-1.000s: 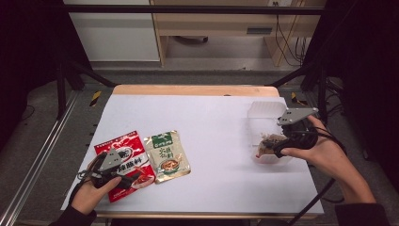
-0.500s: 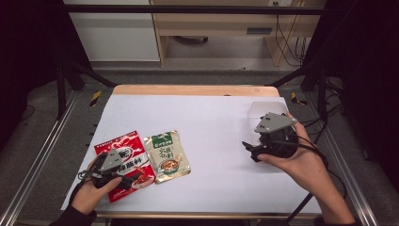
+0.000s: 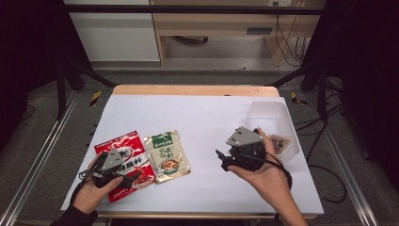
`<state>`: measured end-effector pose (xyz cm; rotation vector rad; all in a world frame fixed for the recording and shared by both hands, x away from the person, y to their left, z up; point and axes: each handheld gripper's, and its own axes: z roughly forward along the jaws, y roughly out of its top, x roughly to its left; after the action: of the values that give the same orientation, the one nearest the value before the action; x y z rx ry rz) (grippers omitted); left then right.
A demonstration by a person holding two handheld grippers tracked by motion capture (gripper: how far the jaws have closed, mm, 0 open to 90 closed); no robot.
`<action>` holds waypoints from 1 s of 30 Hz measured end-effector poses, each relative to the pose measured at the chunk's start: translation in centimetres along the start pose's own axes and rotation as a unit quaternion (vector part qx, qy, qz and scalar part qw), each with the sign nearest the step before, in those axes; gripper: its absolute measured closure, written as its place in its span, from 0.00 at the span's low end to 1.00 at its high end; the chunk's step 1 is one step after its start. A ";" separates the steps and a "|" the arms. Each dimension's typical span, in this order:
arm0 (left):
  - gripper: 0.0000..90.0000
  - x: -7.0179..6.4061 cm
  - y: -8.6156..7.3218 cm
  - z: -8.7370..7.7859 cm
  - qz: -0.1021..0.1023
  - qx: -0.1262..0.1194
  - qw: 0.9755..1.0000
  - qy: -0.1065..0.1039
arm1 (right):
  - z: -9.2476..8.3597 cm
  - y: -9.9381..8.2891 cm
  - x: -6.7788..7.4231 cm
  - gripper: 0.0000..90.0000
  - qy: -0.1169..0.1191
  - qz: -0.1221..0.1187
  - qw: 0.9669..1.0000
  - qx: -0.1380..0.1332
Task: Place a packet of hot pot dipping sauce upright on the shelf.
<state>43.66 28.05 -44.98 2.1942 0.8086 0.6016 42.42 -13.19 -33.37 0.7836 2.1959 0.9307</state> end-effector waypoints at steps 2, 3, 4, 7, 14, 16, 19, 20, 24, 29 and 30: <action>0.06 0.1 0.0 -0.1 -0.004 -0.003 1.000 0.001 | 0.9 0.0 0.8 0.17 0.003 0.004 1.000 -0.002; 0.06 0.1 0.0 -0.1 -0.004 -0.002 1.000 0.002 | 1.3 -0.1 1.1 0.17 0.005 0.009 1.000 -0.004; 0.06 0.2 -0.1 0.0 -0.003 -0.001 1.000 0.002 | 1.8 -0.1 1.5 0.17 0.008 0.011 1.000 -0.004; 0.06 0.1 -0.1 0.0 -0.001 -0.002 1.000 0.002 | 3.2 -0.3 2.1 0.17 0.013 0.021 1.000 -0.002; 0.06 0.1 0.0 0.2 0.002 0.000 1.000 0.002 | 5.9 -1.5 2.8 0.24 0.010 0.037 0.999 0.010; 0.06 0.0 0.1 0.3 0.003 0.001 1.000 0.001 | 6.5 -1.9 3.0 0.25 0.012 0.042 0.999 0.011; 0.06 -0.1 0.2 0.4 0.006 0.002 1.000 0.000 | 7.3 -2.4 3.2 0.25 0.014 0.043 0.999 0.016; 0.06 -0.1 0.2 0.4 0.006 0.002 1.000 0.000 | 7.3 -2.4 3.2 0.25 0.014 0.043 0.999 0.016; 0.06 -0.1 0.2 0.4 0.005 0.002 1.000 0.000 | 8.3 -3.1 3.6 0.28 0.018 0.053 0.998 0.007; 0.07 0.2 0.4 0.6 0.000 0.001 1.000 0.000 | 9.0 -4.1 4.2 0.38 0.025 0.064 0.998 -0.008; 0.07 0.3 0.6 0.7 0.003 0.004 1.000 0.002 | 9.0 -4.2 4.2 0.38 0.027 0.066 0.997 -0.009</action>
<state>44.53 27.62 -44.97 2.2032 0.8073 0.6063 45.13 -8.99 -42.96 0.9132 2.2010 1.0453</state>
